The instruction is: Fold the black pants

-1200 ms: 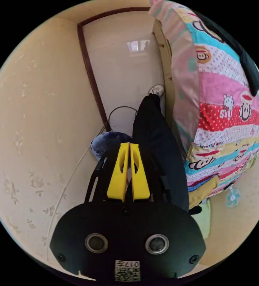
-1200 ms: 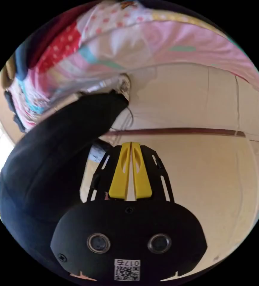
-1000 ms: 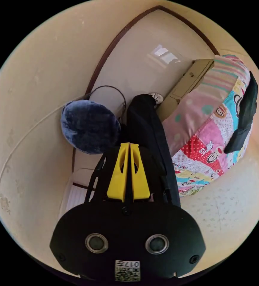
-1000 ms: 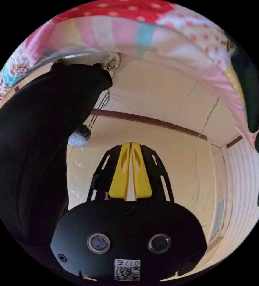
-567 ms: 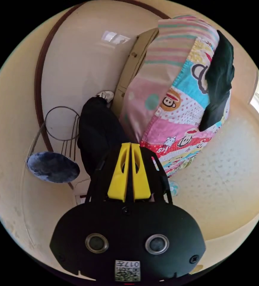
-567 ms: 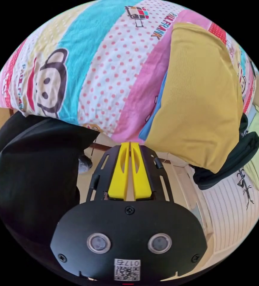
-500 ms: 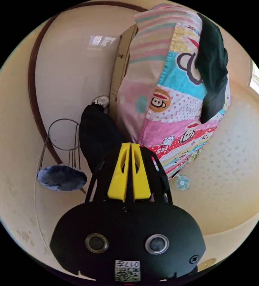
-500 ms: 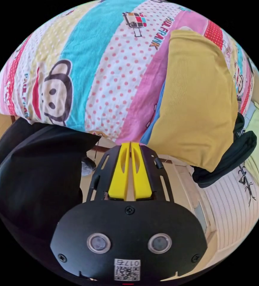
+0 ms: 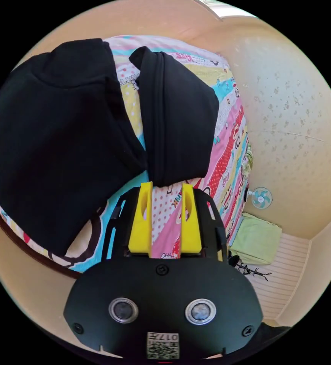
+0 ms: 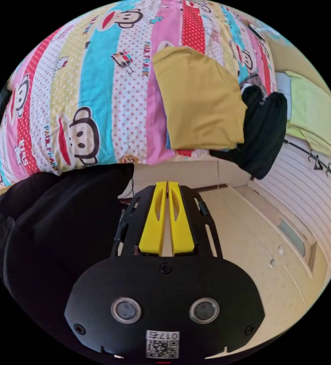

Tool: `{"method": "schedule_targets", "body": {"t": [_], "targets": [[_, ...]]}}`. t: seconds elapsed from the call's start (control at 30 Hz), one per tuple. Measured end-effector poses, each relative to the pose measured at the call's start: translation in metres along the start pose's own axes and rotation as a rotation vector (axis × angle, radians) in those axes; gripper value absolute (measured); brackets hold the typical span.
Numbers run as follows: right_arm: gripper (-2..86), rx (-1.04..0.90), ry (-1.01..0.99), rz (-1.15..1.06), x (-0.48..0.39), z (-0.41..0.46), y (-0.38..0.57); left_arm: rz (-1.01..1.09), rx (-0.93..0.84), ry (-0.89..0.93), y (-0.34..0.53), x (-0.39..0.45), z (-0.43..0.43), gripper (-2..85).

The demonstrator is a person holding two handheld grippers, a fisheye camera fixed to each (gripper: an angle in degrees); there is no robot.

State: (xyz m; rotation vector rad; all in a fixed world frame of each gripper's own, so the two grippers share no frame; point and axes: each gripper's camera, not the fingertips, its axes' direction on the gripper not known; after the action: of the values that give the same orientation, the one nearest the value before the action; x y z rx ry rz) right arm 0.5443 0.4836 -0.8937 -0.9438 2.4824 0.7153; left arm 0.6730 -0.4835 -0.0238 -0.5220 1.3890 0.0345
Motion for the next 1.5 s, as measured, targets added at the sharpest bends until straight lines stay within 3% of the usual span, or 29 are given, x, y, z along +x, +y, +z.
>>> {"method": "schedule_targets", "body": {"t": [0.17, 0.27, 0.33, 0.4, 0.43, 0.5, 0.53, 0.6, 0.7, 0.77, 0.83, 1.0, 1.17, 1.27, 1.37, 1.43, 1.5], "targets": [[0.5, -0.184, -0.005, 0.203, 0.014, 0.076, 0.093, -0.099, -0.064, -0.094, -0.05, 0.01, 0.043, 12.7], [0.5, -0.275, -0.021, 0.321, 0.012, 0.114, 0.15, -0.146, 0.008, -0.157, -0.035, 0.024, 0.046, 10.4], [0.4, -0.316, -0.064, 0.416, 0.004, 0.136, 0.183, 0.012, 0.016, -0.16, -0.018, 0.052, 0.043, 5.0], [0.4, -0.322, -0.109, 0.466, -0.007, 0.148, 0.197, 0.311, 0.016, 0.029, 0.025, 0.093, 0.037, 3.6], [0.4, -0.316, -0.136, 0.486, -0.016, 0.153, 0.201, 0.365, -0.019, 0.087, 0.036, 0.102, 0.038, 3.5], [0.4, -0.292, -0.171, 0.497, -0.031, 0.157, 0.198, 0.572, -0.206, 0.191, 0.084, 0.138, 0.052, 3.4], [0.4, -0.27, -0.192, 0.49, -0.042, 0.157, 0.191, 0.639, -0.247, 0.191, 0.099, 0.148, 0.056, 3.4], [0.4, -0.228, -0.211, 0.472, -0.06, 0.152, 0.175, 0.851, -0.495, 0.181, 0.161, 0.175, 0.085, 3.6], [0.4, -0.127, -0.247, 0.417, -0.09, 0.13, 0.142, 0.928, -0.854, 0.217, 0.219, 0.168, 0.125, 4.7], [0.3, -0.059, -0.277, 0.38, -0.109, 0.113, 0.123, 0.833, -0.914, 0.161, 0.231, 0.144, 0.136, 5.9], [0.3, 0.029, -0.332, 0.329, -0.135, 0.09, 0.106, 0.711, -0.784, 0.108, 0.225, 0.114, 0.122, 6.3], [0.4, 0.147, -0.352, 0.173, -0.193, 0.066, 0.096, 0.338, -0.145, 0.081, 0.177, 0.036, 0.028, 9.6], [0.8, 0.234, -0.381, 0.071, -0.229, 0.061, 0.111, 0.336, 0.146, -0.027, 0.12, 0.041, 0.0, 15.6], [1.6, 0.29, -0.429, 0.039, -0.238, 0.057, 0.128, 0.326, 0.054, 0.144, 0.072, 0.047, 0.031, 15.6], [3.5, 0.378, -0.475, -0.027, -0.249, 0.049, 0.148, 0.177, -0.104, 0.221, 0.047, 0.044, 0.083, 8.7], [5.5, 0.431, -0.564, -0.102, -0.259, 0.04, 0.161, 0.258, -0.104, 0.276, 0.058, 0.064, 0.09, 6.5], [6.9, 0.488, -0.651, -0.145, -0.266, 0.026, 0.171, 0.472, -0.145, 0.328, 0.099, 0.112, 0.093, 6.3]]}}
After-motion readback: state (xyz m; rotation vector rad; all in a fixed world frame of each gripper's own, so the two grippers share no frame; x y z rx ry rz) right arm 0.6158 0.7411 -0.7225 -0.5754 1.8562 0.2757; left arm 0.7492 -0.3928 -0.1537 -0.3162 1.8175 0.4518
